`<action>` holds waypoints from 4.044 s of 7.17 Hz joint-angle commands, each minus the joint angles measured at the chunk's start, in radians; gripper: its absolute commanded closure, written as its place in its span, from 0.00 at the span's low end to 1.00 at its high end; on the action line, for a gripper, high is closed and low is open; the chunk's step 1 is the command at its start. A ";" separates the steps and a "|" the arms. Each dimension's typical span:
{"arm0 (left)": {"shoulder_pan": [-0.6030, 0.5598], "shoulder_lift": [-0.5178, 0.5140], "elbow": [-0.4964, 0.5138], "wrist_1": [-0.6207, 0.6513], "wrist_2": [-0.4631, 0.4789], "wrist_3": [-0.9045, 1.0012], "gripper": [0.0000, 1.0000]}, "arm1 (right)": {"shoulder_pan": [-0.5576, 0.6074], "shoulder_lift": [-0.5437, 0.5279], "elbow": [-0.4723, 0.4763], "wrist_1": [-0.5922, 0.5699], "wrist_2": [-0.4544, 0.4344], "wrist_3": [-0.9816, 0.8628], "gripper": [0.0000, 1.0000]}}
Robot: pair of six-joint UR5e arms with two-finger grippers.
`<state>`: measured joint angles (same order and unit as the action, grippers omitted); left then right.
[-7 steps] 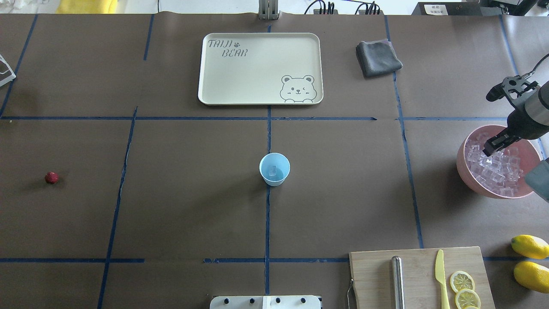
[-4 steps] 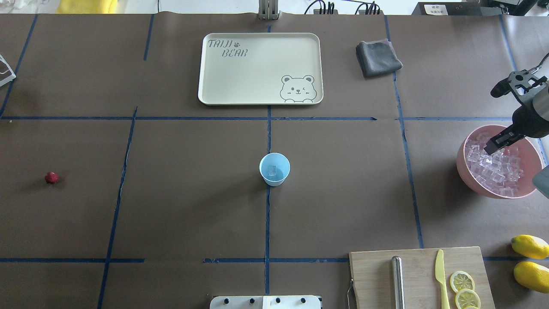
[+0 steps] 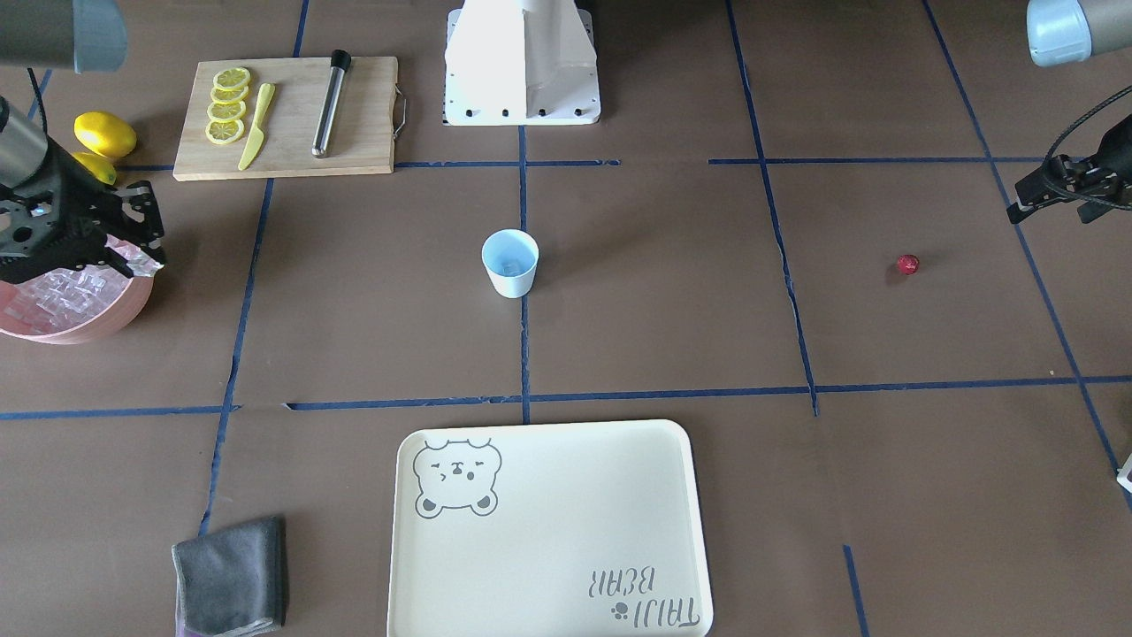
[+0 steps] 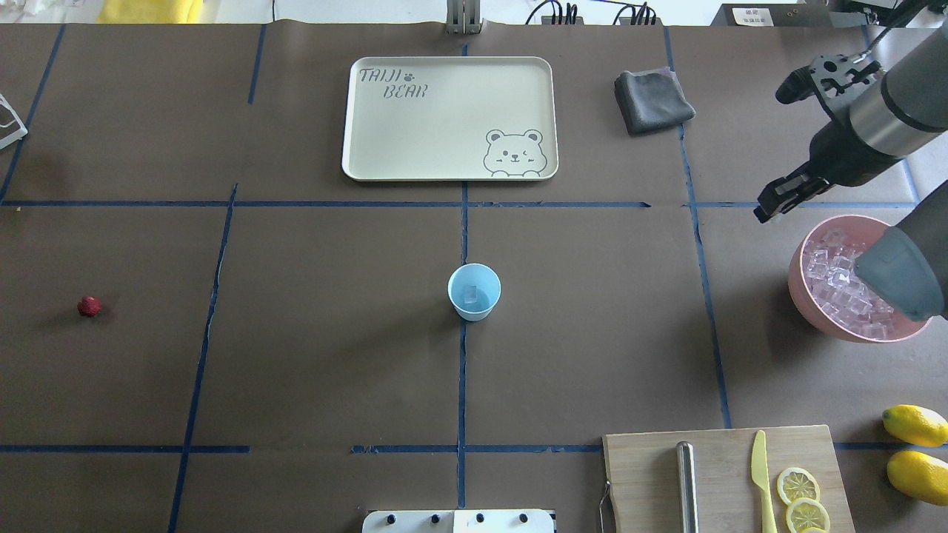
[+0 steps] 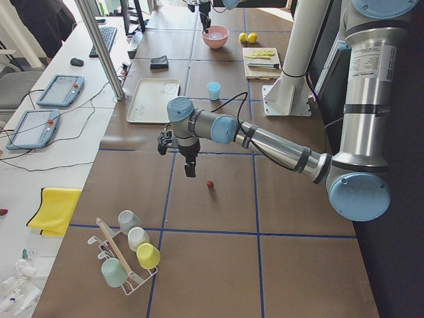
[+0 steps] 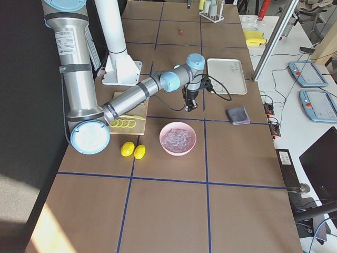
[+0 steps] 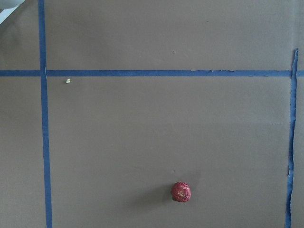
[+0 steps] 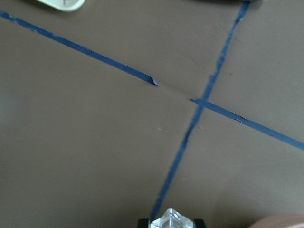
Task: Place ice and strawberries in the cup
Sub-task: 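Carry the ice cube over the light-blue cup, then drop the ice cube into the cup while the left gripper nears the strawberry, then lower the left gripper onto the red strawberry and grasp it while the right gripper withdraws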
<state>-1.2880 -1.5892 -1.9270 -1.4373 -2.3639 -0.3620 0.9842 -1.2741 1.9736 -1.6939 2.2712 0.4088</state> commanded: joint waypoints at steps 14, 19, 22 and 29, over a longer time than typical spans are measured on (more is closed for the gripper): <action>0.001 -0.002 -0.004 0.003 -0.023 -0.002 0.00 | -0.426 0.532 -0.371 0.043 -0.262 0.619 0.01; 0.157 -0.014 -0.023 -0.005 0.083 -0.157 0.00 | -0.370 0.436 -0.153 -0.150 -0.248 0.598 0.01; 0.320 -0.003 -0.015 -0.023 0.220 -0.328 0.00 | -0.233 0.306 -0.059 -0.148 -0.195 0.421 0.01; 0.414 0.060 0.177 -0.402 0.272 -0.460 0.01 | -0.180 0.245 -0.004 -0.148 -0.167 0.367 0.01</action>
<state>-0.8762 -1.5582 -1.7660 -1.7864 -2.0905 -0.8219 0.8036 -1.0291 1.9687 -1.8423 2.1046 0.7763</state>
